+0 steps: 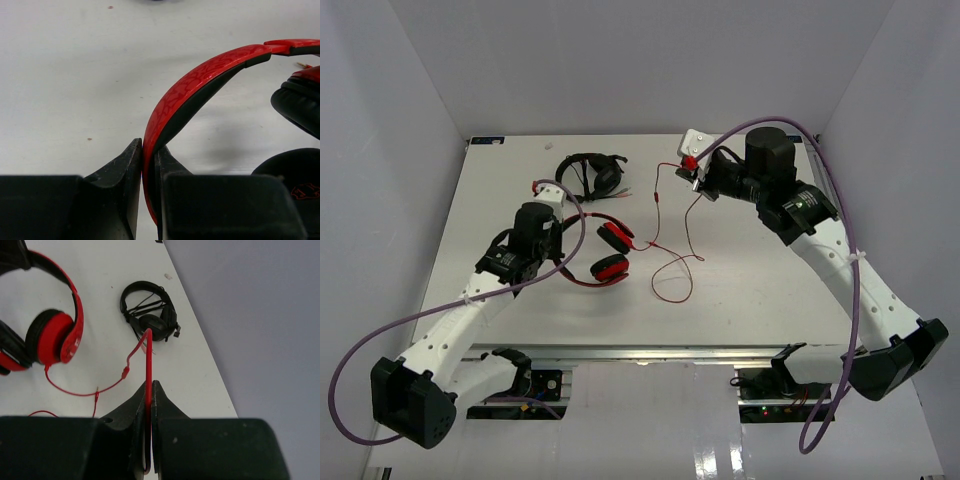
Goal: Wrap the headphones
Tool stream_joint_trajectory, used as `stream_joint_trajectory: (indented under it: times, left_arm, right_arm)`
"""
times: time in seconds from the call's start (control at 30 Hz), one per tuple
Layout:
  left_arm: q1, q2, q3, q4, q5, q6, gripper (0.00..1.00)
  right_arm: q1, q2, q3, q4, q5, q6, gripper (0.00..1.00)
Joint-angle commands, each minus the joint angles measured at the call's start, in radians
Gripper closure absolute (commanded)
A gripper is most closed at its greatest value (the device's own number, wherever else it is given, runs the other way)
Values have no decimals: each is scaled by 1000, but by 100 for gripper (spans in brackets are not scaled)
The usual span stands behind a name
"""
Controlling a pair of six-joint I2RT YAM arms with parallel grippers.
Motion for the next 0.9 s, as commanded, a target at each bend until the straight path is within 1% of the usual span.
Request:
stream_joint_trajectory:
  times: [0.0, 0.17, 0.27, 0.4, 0.53, 0.63, 0.77, 0.87]
  left_arm:
    - [-70, 26, 13, 80, 64, 12, 100]
    - [-145, 77, 4, 139, 116, 15, 100]
    - [-186, 112, -3, 146, 100, 17, 100]
    - [-191, 141, -32, 148, 87, 14, 100]
    - [-191, 128, -64, 157, 98, 12, 100]
    - [-191, 108, -58, 156, 78, -3, 100]
    - [-191, 41, -26, 155, -28, -115, 100]
    - [-188, -2, 9, 130, -142, -259, 100]
  right_arm:
    - [1, 46, 78, -1, -124, 66, 92]
    - [1, 47, 86, 9, -137, 62, 92]
    - [1, 47, 113, 4, -161, 59, 92]
    - [1, 33, 151, -9, -173, 44, 92]
    - [-6, 14, 162, -14, -144, 28, 92]
    - [-18, 5, 152, -14, -125, 20, 92]
    - [-28, -44, 75, -14, -113, -10, 92]
    - [-34, -100, 0, -23, -130, -19, 92]
